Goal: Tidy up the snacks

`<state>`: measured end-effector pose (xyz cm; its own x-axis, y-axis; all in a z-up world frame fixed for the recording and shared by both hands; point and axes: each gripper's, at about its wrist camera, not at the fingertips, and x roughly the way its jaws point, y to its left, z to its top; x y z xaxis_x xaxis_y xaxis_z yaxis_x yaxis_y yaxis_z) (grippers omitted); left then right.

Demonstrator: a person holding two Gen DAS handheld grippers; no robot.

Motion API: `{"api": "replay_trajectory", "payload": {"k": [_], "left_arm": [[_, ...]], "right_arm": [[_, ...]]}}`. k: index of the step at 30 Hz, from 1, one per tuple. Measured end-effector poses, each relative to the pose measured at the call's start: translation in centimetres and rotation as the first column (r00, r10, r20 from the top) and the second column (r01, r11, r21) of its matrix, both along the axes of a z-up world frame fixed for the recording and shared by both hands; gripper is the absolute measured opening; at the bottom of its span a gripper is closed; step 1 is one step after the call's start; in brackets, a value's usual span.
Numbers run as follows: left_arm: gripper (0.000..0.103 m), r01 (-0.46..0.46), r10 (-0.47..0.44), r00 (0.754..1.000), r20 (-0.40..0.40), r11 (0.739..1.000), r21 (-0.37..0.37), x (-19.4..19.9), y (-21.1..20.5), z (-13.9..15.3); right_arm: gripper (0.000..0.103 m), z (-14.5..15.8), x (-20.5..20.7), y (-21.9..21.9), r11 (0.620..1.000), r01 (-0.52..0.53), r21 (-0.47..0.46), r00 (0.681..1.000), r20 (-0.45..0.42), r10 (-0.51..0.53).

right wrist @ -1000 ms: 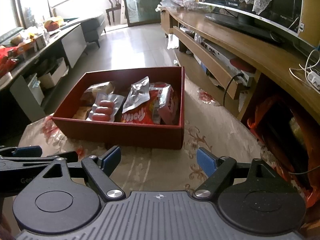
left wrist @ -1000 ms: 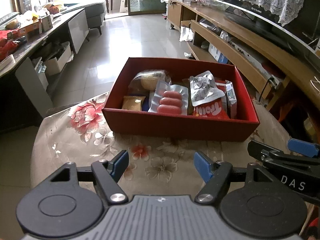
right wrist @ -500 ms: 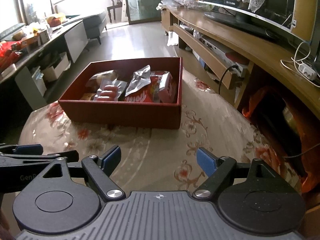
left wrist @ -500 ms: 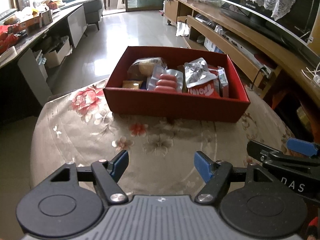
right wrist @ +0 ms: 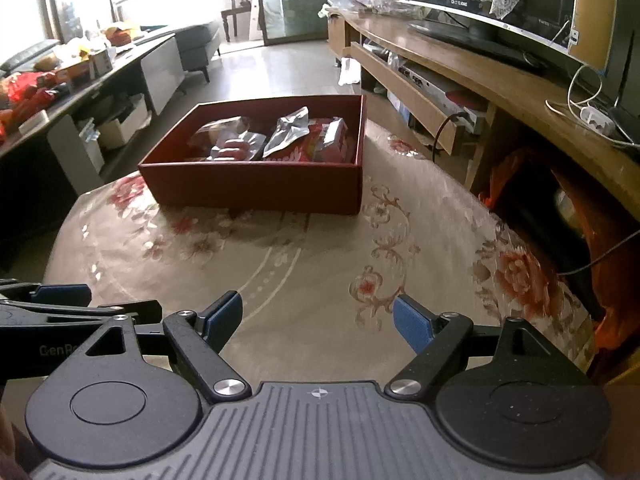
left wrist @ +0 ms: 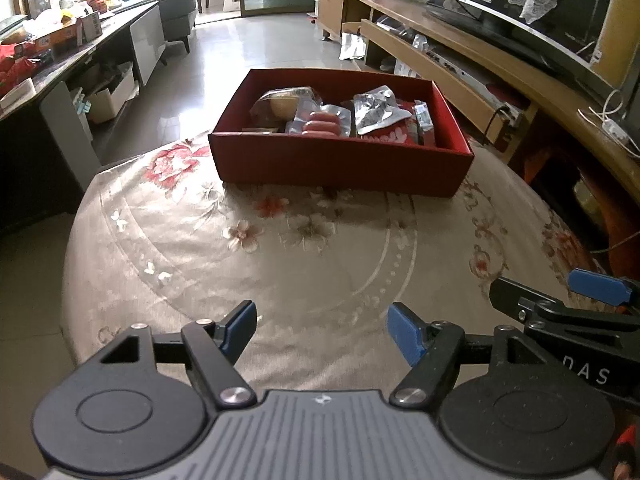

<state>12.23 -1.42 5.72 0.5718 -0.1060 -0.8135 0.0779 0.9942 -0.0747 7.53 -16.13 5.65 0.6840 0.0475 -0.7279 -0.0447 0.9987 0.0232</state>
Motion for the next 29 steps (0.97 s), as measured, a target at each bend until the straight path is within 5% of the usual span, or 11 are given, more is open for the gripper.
{"api": "replay_trajectory", "payload": {"k": [29], "left_arm": [[0.078, -0.021, 0.02, 0.995, 0.094, 1.0, 0.012, -3.3, 0.6, 0.4]], "right_arm": [[0.088, 0.1, -2.2, 0.4, 0.999, -0.028, 0.016, 0.999, 0.016, 0.028]]}}
